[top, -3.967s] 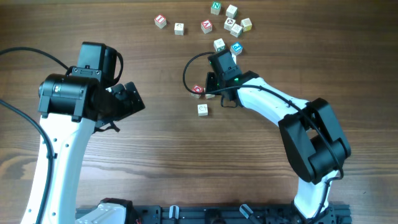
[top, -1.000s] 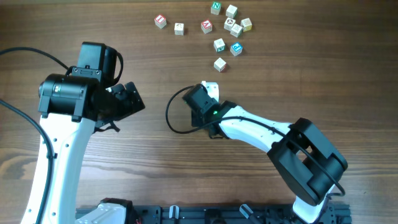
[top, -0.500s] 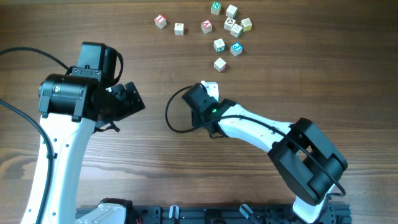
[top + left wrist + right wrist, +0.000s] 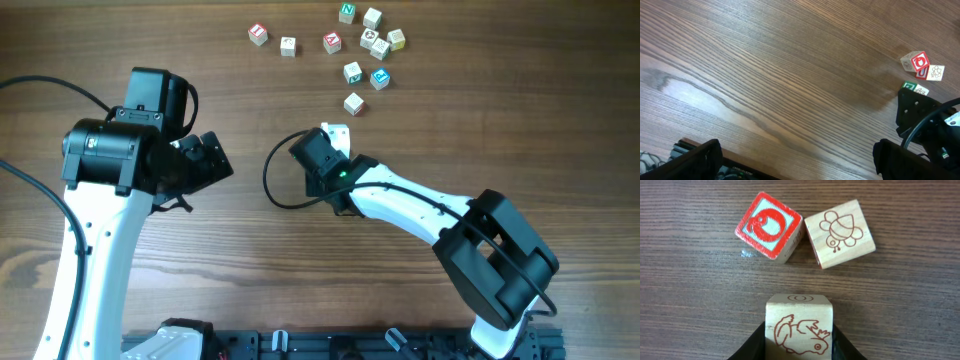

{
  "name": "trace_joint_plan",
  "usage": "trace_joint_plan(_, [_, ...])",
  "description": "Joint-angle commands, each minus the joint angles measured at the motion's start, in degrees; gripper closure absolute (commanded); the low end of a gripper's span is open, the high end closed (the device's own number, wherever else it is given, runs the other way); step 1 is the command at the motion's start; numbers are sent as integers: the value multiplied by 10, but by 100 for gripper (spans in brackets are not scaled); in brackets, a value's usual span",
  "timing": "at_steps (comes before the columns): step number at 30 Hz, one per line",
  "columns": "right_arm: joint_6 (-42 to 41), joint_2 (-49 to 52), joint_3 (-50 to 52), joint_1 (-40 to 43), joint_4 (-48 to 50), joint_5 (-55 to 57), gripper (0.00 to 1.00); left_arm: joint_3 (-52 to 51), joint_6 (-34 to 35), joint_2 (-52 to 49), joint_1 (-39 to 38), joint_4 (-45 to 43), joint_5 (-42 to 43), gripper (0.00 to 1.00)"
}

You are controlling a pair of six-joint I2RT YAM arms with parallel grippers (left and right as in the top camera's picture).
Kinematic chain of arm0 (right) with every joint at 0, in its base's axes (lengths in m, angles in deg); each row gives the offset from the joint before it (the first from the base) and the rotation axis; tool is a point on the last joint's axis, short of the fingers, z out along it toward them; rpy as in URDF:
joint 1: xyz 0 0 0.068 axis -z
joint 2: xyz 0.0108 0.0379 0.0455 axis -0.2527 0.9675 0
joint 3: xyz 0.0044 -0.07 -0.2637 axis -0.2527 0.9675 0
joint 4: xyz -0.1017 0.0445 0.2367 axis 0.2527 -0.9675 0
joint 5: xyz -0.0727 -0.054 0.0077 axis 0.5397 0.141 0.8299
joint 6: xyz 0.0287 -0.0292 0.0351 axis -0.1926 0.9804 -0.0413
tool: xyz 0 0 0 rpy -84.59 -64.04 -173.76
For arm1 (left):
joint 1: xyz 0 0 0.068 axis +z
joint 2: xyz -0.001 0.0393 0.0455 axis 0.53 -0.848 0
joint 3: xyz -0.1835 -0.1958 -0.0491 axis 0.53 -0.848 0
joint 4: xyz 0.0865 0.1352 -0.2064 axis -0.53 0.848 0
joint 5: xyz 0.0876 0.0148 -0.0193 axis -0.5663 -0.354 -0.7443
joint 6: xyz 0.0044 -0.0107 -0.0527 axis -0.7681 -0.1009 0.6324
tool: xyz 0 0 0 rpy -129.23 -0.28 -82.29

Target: Form a circle

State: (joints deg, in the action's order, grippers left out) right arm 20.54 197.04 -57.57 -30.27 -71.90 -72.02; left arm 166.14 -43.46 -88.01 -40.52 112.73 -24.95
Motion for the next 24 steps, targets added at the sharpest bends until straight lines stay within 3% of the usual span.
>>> trace_joint_plan(1, [2,12,-11,1,9,24,77,2,10,4,0,0,-10,0])
trace_joint_plan(24, [6,29,-10,4,26,19,78,2,10,4,0,0,-10,0])
